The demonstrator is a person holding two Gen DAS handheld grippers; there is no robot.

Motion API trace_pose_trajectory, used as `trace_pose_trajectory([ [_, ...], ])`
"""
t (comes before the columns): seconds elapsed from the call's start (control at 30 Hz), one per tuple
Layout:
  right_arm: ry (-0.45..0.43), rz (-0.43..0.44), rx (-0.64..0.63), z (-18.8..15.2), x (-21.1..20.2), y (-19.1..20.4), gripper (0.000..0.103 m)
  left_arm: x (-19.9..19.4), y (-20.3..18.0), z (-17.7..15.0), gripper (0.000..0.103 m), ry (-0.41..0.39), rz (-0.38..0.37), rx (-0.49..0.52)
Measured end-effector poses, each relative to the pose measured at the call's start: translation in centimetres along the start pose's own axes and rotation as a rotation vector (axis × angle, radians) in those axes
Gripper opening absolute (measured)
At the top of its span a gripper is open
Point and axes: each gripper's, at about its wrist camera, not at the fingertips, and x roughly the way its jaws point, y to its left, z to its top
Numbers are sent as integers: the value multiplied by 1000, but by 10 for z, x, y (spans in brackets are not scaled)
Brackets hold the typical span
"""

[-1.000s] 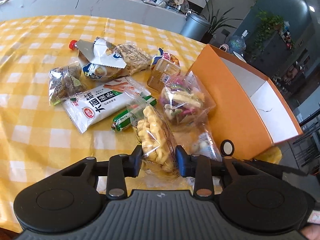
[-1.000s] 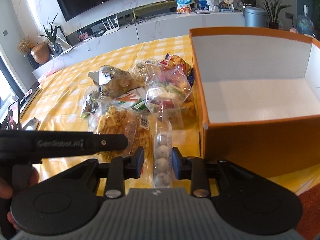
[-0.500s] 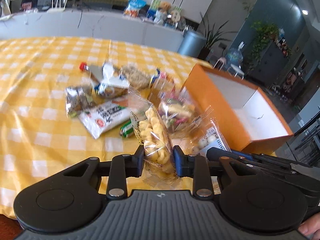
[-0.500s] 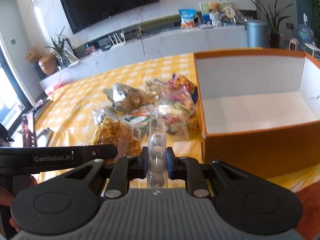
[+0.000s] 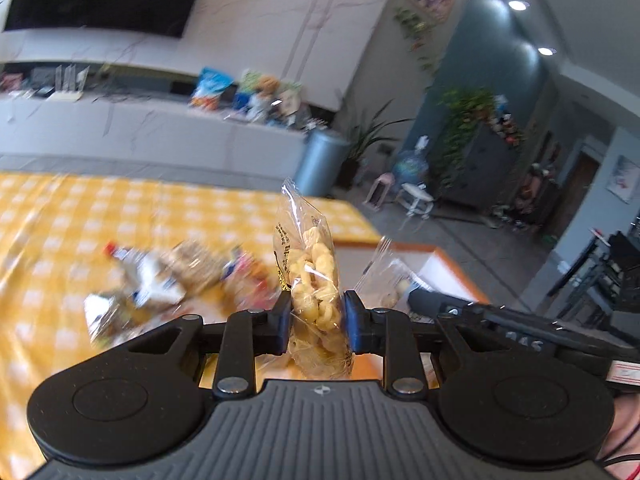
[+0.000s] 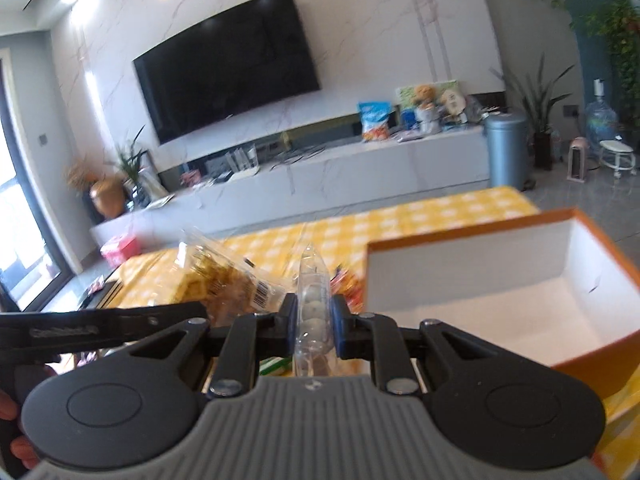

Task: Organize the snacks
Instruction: 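Lift the quail-egg pack with the right gripper while the left gripper lifts the cracker bag, then lower both held bags into the orange box and open both grippers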

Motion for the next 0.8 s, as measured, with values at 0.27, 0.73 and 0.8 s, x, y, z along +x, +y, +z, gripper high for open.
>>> trace_pose_trajectory([
  [0.27,-9,-117,129,19,-3,-58,16,66,-39,20,30,63,-90,52],
  [0.73,138,-202,251,5,66,-114,15,168,-55,3,30,311,-31,93],
  [0.8,167,-193,241,2,77,-112,15,175,-54,-1,29,339,-6,103],
])
